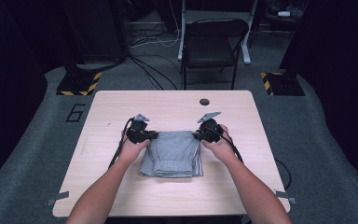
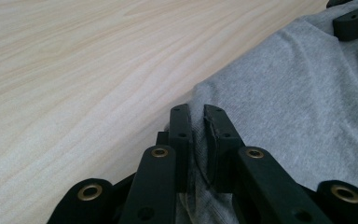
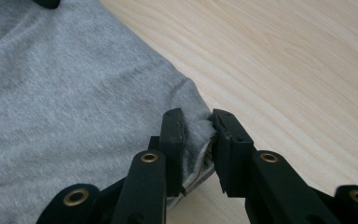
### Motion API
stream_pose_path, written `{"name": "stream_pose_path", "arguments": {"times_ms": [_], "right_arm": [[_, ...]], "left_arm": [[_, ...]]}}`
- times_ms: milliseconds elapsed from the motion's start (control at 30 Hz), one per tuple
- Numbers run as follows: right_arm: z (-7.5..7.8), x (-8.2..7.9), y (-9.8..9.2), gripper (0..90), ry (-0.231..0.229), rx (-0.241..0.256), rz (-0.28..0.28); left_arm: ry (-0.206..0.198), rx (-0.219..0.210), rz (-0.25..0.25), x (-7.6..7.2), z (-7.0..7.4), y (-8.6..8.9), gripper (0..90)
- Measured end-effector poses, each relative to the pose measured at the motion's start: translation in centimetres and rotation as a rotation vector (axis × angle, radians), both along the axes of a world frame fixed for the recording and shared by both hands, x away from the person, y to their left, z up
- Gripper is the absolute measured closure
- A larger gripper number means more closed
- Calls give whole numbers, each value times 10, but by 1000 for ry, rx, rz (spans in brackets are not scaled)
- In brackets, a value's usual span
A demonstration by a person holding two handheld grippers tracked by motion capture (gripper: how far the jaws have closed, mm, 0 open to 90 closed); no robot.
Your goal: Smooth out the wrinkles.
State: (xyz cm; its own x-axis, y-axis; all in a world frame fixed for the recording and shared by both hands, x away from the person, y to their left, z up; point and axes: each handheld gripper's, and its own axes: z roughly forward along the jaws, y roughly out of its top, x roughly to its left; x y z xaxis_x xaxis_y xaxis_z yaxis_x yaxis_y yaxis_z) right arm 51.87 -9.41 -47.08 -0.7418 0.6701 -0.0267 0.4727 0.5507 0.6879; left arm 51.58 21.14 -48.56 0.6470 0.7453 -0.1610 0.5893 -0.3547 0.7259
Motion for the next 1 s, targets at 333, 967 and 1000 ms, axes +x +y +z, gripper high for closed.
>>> {"name": "stream_pose_path", "arguments": {"times_ms": [333, 967, 1000], "right_arm": [[-1, 3, 4, 738, 5, -11, -9], [-4, 4, 5, 594, -1, -11, -38], [-4, 4, 5, 580, 0, -8, -39]], "left_arm": [[13, 20, 1, 4, -2, -1, 815], [49, -5, 44, 4, -6, -2, 651], [56, -7, 42, 3, -7, -2, 631]]}}
